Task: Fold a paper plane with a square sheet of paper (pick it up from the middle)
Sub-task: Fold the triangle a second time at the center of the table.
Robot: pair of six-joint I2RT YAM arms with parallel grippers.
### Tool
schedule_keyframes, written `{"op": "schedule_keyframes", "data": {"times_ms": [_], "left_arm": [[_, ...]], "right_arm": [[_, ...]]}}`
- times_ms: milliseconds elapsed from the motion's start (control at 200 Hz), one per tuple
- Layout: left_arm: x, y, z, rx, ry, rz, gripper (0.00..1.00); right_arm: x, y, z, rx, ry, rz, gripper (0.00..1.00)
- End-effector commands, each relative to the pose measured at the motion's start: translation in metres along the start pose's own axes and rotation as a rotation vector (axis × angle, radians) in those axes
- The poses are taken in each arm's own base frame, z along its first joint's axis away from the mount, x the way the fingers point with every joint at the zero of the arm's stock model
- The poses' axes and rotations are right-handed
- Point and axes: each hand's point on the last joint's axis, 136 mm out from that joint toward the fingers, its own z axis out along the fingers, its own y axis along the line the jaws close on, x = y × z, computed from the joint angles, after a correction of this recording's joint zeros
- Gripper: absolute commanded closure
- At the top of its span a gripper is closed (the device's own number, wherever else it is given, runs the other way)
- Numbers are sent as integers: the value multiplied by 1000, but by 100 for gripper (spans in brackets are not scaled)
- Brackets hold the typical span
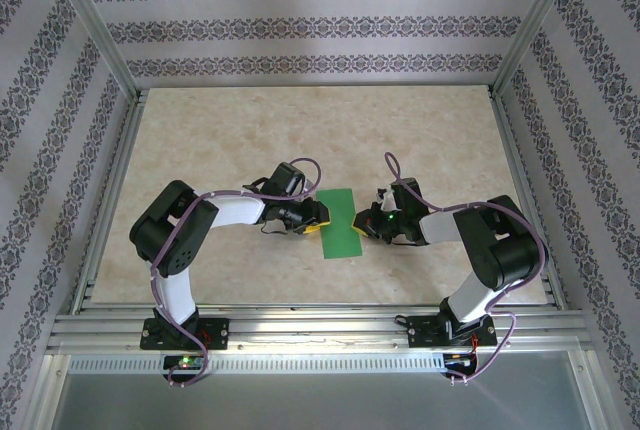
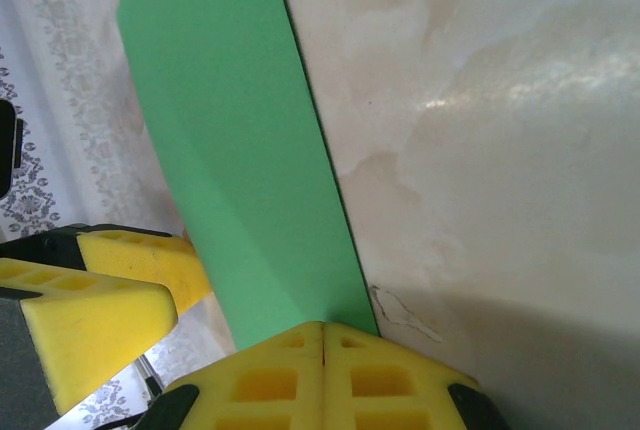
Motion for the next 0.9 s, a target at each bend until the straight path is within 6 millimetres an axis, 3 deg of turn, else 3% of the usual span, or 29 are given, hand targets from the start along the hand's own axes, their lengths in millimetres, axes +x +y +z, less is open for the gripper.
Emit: {"op": "schedule_keyframes", "data": {"times_ms": [0,225,894], "left_arm": [[5,5,-1,-54,3,-12,61],[4,14,-4,-105,-11,-10,58],[4,-6,9,15,31,-10,66]], "right_arm": [[22,-59,4,201,28,121,98],[21,-60,5,203,30,120,98],[22,-61,5,204,32,121,99]]}}
